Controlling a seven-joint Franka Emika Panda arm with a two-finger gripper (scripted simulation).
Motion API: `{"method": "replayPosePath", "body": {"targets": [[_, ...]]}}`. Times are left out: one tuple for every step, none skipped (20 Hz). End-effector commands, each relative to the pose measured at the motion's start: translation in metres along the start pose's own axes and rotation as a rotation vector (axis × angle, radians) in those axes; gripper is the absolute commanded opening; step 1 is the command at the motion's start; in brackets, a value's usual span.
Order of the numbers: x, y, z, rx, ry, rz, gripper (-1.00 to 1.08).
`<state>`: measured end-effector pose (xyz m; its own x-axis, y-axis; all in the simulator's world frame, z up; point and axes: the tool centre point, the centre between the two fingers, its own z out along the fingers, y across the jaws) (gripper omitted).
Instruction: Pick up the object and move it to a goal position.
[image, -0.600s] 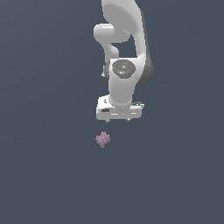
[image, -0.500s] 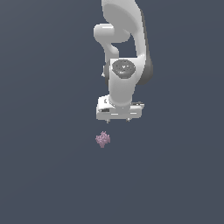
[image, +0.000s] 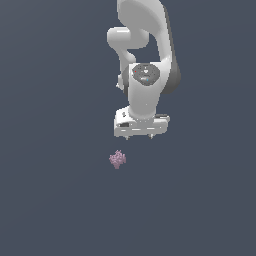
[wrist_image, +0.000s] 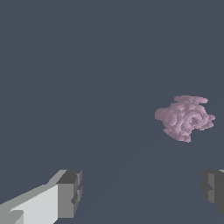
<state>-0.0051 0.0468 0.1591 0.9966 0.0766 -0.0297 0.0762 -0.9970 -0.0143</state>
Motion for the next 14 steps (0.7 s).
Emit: {"method": "replayPosePath", "body": {"targets": [[0.0, 0.0, 0.0, 0.001, 0.0, 0.0, 1.0], [0.0, 0.0, 0.0, 0.001, -0.001, 0.001, 1.0], [0.0, 0.0, 0.0, 0.001, 0.0, 0.002, 1.0], [0.0, 0.0, 0.0, 0.001, 0.0, 0.006, 1.0], [0.001, 0.001, 0.001, 0.001, 0.0, 0.011, 1.0], [0.001, 0.002, 0.001, 0.002, 0.0, 0.018, 1.0], [0.001, 0.002, 0.002, 0.002, 0.0, 0.027, 1.0], [0.002, 0.003, 0.002, 0.002, 0.0, 0.037, 1.0], [0.002, 0.004, 0.003, 0.003, 0.001, 0.049, 1.0], [0.003, 0.006, 0.004, 0.003, 0.001, 0.063, 1.0], [0.004, 0.007, 0.005, 0.003, 0.001, 0.078, 1.0], [0.004, 0.009, 0.006, 0.004, 0.002, 0.094, 1.0], [0.005, 0.011, 0.008, 0.004, 0.002, 0.112, 1.0], [0.006, 0.012, 0.009, 0.005, 0.002, 0.132, 1.0]]}}
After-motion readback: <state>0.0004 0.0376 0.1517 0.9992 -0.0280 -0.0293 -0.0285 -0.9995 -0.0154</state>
